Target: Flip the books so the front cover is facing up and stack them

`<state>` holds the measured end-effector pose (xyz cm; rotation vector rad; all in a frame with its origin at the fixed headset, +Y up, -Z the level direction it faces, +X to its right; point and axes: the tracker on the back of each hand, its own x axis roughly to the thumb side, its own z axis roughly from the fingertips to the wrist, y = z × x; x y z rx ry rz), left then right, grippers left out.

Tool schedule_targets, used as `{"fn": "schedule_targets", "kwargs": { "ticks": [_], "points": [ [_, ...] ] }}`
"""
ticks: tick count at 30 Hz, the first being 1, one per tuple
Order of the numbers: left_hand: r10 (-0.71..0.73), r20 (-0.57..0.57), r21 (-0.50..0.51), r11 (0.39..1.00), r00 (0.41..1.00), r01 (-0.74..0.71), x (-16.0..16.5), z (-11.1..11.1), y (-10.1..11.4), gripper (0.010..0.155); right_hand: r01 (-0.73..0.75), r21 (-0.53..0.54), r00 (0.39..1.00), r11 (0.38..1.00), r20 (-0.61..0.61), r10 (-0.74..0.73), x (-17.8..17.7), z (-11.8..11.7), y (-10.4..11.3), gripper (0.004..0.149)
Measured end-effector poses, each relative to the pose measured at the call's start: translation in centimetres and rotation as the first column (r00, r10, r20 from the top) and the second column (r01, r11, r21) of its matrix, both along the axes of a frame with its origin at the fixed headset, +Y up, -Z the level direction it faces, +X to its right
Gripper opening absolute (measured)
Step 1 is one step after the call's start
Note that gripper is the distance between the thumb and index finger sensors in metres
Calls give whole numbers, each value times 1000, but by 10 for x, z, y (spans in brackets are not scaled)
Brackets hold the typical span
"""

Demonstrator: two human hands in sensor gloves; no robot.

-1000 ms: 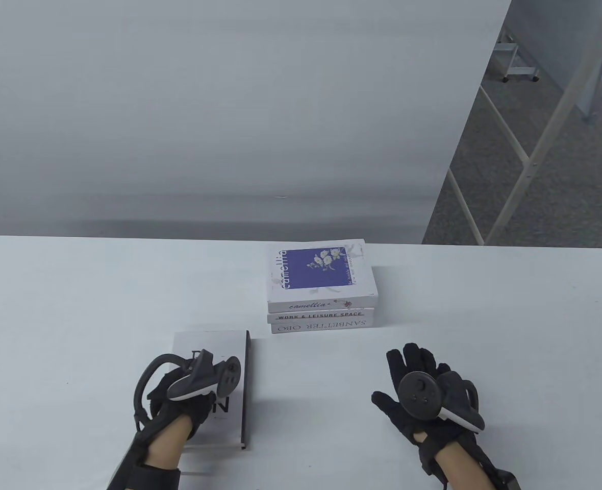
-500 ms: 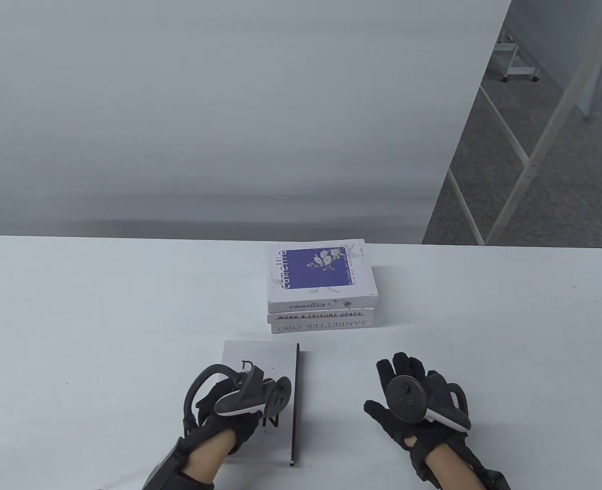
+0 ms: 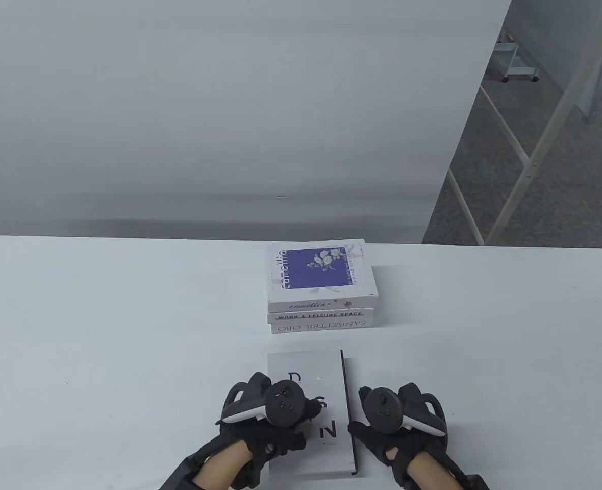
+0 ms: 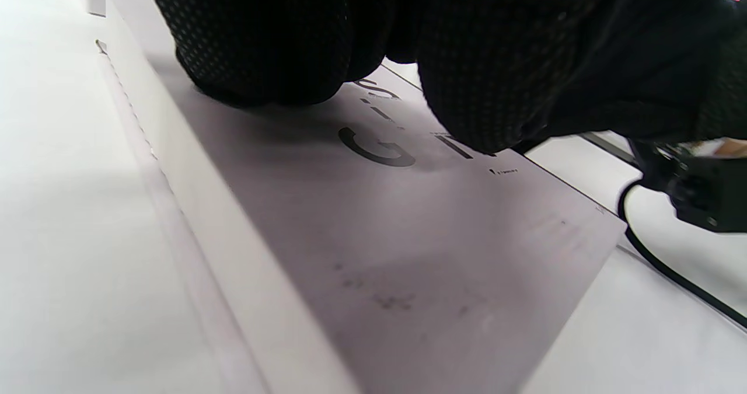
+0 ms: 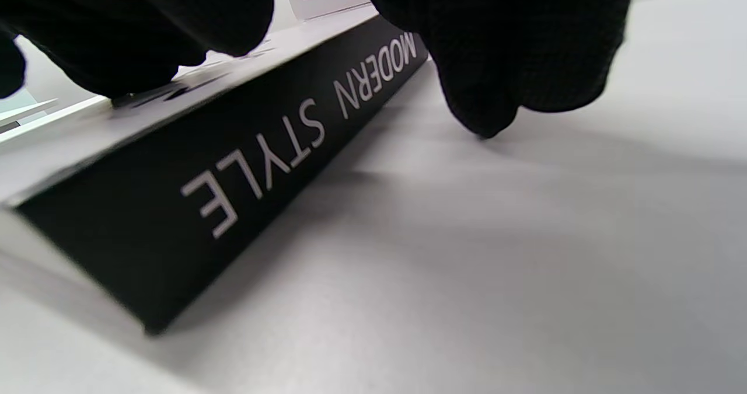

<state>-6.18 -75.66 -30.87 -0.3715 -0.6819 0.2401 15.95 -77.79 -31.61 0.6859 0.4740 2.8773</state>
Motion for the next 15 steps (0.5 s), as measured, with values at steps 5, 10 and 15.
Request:
{"fn": "schedule_targets", "kwargs": {
  "ticks": [5,10,15],
  "points": [
    [-39,80,50,998,996,35,18,10,-1,68,23,5,1000,1000,9,-23,2,0,0,74],
    [3,-40,113,994,999,1,8,9,2,65,89,-56,996,994,22,-88,5,-1,-2,75],
    [-117,-270,276,942,956,193,-15,2,5,70,118,-107,993,987,25,-116,6,-2,-4,75]
  ]
}}
